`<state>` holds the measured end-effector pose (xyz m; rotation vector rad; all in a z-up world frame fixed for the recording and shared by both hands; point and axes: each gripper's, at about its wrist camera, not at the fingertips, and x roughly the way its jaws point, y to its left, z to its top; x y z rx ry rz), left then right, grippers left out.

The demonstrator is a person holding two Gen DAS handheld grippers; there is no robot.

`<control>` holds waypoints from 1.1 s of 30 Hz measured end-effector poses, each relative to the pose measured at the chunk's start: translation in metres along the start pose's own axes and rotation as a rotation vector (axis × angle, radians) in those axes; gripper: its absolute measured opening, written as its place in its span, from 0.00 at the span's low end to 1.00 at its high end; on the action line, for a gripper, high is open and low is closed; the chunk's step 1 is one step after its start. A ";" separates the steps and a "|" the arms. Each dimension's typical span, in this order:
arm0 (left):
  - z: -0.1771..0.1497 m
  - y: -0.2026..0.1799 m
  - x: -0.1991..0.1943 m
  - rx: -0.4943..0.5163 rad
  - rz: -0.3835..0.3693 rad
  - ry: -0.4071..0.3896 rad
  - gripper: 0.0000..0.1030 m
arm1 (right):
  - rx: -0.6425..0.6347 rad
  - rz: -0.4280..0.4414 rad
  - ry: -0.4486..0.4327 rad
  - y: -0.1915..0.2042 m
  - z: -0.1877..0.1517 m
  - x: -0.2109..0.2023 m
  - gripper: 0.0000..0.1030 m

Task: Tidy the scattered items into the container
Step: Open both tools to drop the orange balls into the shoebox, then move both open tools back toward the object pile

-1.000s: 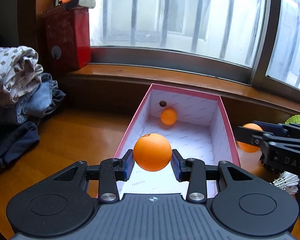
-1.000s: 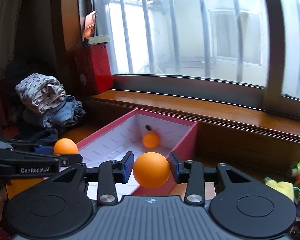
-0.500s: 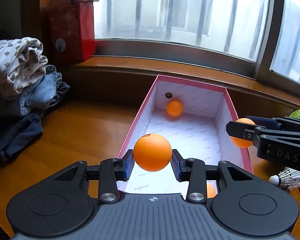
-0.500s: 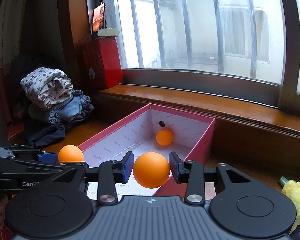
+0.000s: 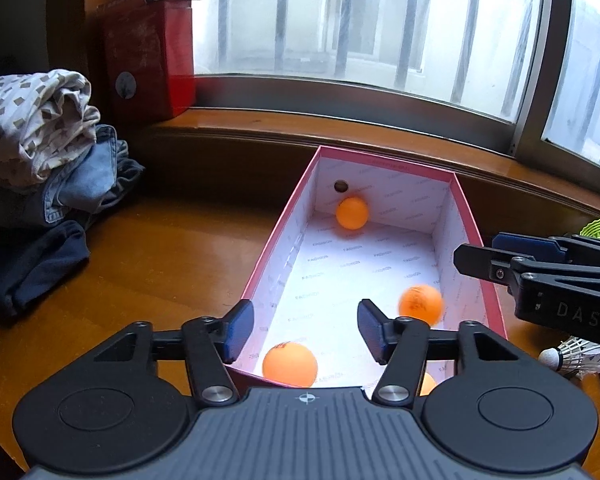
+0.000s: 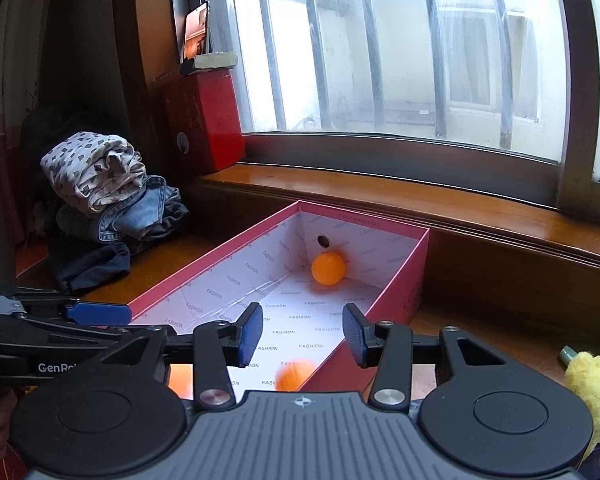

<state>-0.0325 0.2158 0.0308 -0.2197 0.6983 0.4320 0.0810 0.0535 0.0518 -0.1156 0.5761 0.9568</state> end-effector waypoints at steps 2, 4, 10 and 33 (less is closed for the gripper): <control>0.000 -0.001 -0.001 0.000 -0.007 -0.005 0.65 | 0.002 0.000 -0.001 0.000 0.000 -0.002 0.53; 0.001 -0.002 -0.002 -0.001 -0.016 -0.013 0.71 | 0.003 -0.004 -0.005 0.000 -0.001 -0.004 0.56; 0.003 -0.006 -0.008 0.010 -0.019 -0.053 0.90 | 0.020 -0.022 -0.024 -0.001 -0.005 -0.019 0.69; -0.014 -0.137 -0.028 0.377 -0.319 -0.137 1.00 | 0.330 -0.370 -0.063 -0.075 -0.112 -0.148 0.88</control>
